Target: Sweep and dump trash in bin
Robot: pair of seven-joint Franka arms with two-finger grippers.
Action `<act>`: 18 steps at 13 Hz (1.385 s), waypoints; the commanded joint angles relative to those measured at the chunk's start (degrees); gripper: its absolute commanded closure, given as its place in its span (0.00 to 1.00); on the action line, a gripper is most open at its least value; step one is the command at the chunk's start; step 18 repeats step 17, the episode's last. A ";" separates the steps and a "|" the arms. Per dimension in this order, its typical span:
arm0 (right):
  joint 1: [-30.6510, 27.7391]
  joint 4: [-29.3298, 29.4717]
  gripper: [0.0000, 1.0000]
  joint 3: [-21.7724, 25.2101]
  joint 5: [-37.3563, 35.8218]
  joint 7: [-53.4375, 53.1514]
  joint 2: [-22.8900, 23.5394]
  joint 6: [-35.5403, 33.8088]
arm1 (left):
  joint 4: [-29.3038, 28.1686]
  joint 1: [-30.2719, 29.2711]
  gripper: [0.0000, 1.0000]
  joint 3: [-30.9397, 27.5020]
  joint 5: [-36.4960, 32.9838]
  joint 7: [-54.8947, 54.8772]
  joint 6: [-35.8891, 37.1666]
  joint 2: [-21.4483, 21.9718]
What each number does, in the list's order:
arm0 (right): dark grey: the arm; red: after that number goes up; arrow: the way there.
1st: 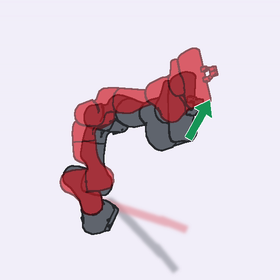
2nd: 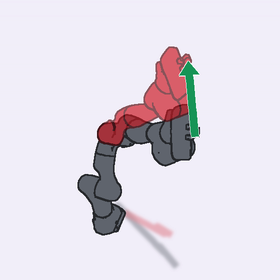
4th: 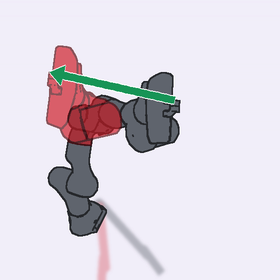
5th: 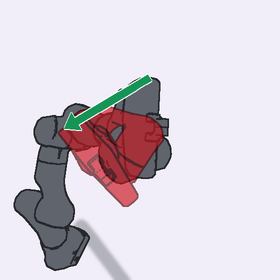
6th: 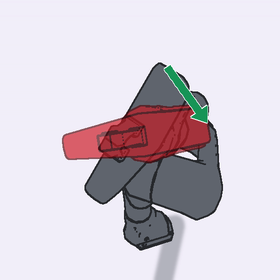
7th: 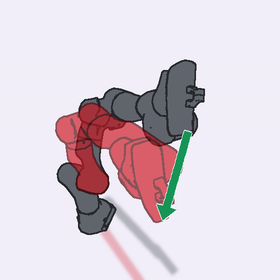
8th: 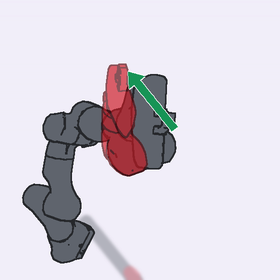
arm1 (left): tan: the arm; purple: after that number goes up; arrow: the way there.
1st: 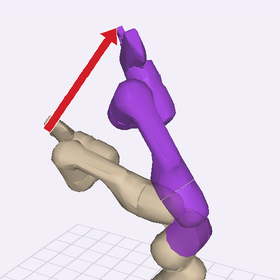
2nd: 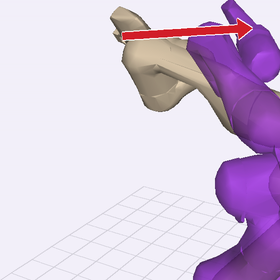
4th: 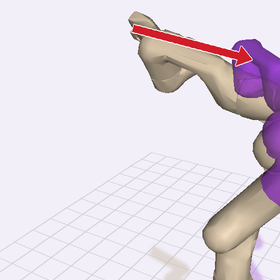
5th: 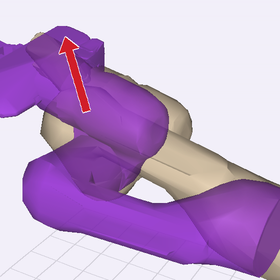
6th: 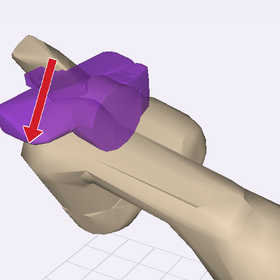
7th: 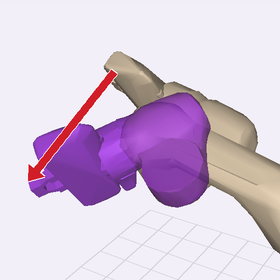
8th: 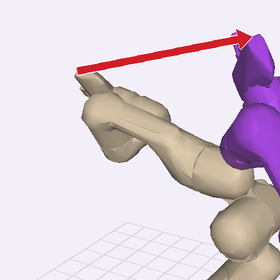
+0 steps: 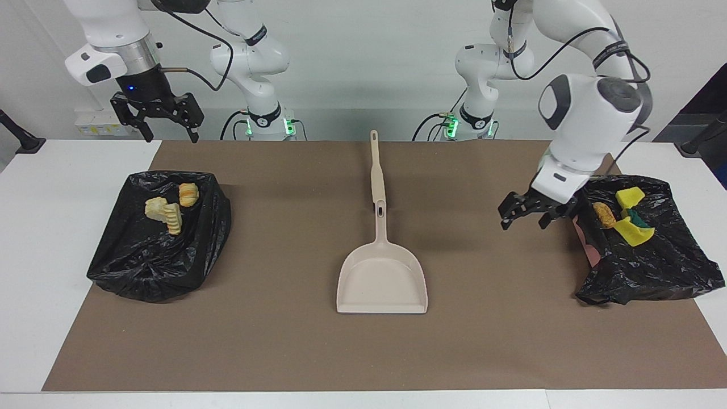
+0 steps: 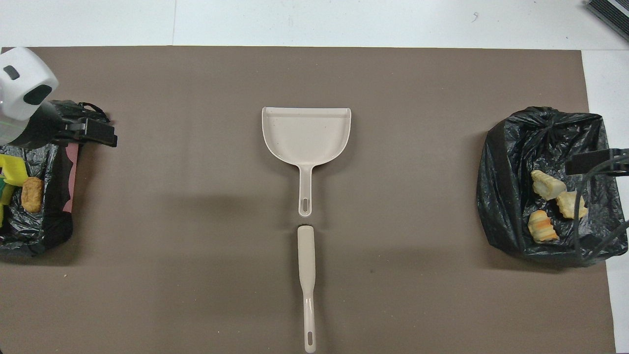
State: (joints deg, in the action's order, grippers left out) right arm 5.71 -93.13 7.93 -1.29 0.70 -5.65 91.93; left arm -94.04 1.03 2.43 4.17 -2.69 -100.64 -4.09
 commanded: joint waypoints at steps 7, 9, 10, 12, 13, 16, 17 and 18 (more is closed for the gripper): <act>0.09 -1.44 0.00 -0.11 -0.82 -0.62 -0.85 0.62 | 3.25 0.02 0.00 0.12 -3.30 -0.74 11.52 4.09; 0.00 -1.44 0.00 -0.11 -0.82 -0.62 -0.85 0.62 | 4.65 -0.06 0.00 0.12 -2.60 -0.74 13.35 3.56; 0.00 -1.44 0.00 -0.11 -0.82 -0.62 -0.85 0.53 | 5.18 -0.07 0.00 0.03 -2.42 -0.83 13.98 3.47; 0.00 -1.44 0.00 -0.11 -0.82 -0.62 -0.76 0.62 | 5.36 0.02 0.00 0.03 -2.42 -0.74 14.33 3.47; 0.00 -1.44 0.00 -0.02 -0.82 -0.62 -0.76 0.62 | 5.36 0.02 0.00 0.03 -2.68 -0.74 14.33 3.47; 0.00 -1.44 0.00 -0.02 -0.82 -0.62 -0.85 0.53 | 5.10 -0.50 0.00 0.03 -2.59 -0.83 14.07 3.73; -0.08 -1.44 0.00 -0.02 -0.82 -0.62 -0.85 0.53 | 4.92 -1.11 0.00 0.03 -2.51 -0.92 13.90 3.73; -0.08 -1.44 0.00 -0.02 -0.82 -0.62 -0.85 0.53 | 4.92 -1.11 0.00 0.03 -2.51 -0.92 13.90 3.73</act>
